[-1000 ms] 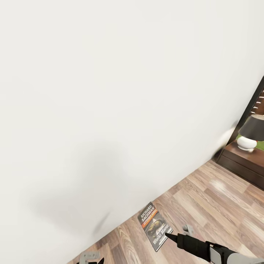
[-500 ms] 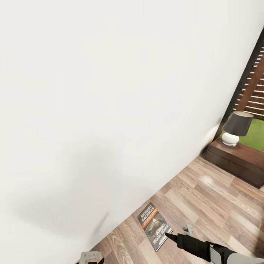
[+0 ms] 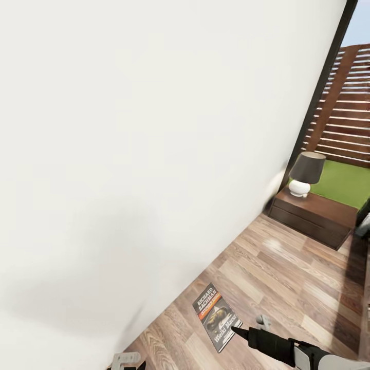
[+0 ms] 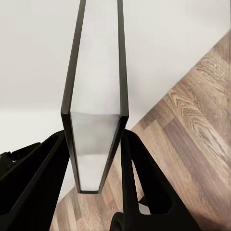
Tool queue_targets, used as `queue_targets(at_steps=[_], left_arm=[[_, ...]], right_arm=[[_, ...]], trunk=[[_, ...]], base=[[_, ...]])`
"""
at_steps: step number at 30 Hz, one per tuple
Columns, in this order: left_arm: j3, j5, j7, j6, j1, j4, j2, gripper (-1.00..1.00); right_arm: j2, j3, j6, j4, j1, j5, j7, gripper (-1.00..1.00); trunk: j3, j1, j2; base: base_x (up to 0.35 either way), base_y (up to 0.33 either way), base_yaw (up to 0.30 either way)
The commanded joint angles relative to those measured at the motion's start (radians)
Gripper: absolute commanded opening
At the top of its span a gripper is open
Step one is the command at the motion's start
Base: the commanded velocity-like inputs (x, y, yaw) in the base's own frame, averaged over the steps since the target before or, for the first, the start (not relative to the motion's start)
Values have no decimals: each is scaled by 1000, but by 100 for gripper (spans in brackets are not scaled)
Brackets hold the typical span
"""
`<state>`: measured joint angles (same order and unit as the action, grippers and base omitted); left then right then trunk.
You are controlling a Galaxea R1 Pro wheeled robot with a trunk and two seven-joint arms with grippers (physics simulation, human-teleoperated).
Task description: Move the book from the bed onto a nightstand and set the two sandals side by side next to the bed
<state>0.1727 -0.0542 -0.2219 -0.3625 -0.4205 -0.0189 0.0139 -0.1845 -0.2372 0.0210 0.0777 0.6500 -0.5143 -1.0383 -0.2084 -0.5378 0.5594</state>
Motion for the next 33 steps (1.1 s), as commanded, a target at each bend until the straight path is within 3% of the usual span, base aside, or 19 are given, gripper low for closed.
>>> queue_targets(at_steps=[1,33], left_arm=[[8,-6,-4,-3,0,1,0,100],[8,-6,-4,-3,0,0,0,100]], right_arm=[[0,-4,2,3,2,-11,-5,-100],[0,-4,2,3,2,-11,-5,-100]], trunk=[[-2,0,2],[-2,0,2]], base=[[0,0,-217],[0,0,-211]])
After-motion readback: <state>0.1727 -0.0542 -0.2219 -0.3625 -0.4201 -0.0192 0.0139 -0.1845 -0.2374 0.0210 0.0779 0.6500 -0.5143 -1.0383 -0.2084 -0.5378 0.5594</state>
